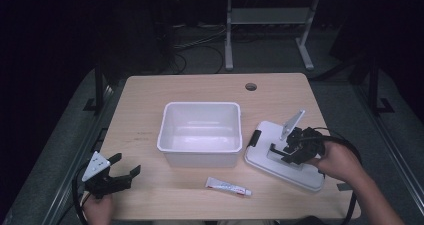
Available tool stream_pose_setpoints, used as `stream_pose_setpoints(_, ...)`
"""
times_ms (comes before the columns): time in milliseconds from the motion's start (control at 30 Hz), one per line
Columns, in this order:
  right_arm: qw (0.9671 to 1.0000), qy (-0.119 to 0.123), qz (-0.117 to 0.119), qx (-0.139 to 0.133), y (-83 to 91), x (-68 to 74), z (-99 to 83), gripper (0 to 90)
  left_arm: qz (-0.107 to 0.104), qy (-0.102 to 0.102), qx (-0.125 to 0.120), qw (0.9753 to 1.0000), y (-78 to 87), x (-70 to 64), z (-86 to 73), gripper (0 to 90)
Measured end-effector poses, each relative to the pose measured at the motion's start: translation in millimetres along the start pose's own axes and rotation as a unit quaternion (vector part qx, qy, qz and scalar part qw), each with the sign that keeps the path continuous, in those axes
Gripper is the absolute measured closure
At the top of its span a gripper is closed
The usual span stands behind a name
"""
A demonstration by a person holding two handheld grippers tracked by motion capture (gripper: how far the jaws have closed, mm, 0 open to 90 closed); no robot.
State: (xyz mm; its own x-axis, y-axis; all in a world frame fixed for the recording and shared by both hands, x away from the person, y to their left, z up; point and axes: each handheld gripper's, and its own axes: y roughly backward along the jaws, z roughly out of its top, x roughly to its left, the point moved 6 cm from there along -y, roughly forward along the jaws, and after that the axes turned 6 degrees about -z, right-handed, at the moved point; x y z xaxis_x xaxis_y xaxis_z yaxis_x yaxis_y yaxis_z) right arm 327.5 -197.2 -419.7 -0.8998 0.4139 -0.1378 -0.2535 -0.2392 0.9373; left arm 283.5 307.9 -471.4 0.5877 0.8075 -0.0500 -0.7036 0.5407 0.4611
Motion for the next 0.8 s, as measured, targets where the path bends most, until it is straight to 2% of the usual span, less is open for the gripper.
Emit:
stream_pose_setpoints(400, 0.9996, 0.024, 0.004, -0.011, -4.6, 28.6, 10.7, 58.1, 0.000, 0.000, 0.000, 1.0000, -0.1, -0.2, 0.2, 15.0)
stream_pose_setpoints(600, 0.9991, 0.035, 0.014, -0.018, -14.5, 47.0, 19.0, 53.7, 0.000, 0.000, 0.000, 1.0000, -0.1, 0.1, 0.1, 15.0)
stream_pose_setpoints(800, 0.9990, 0.037, 0.021, -0.015, -24.0, 57.1, 24.0, 48.4, 0.000, -0.001, 0.000, 1.0000, 0.0, 0.1, 0.1, 15.0)
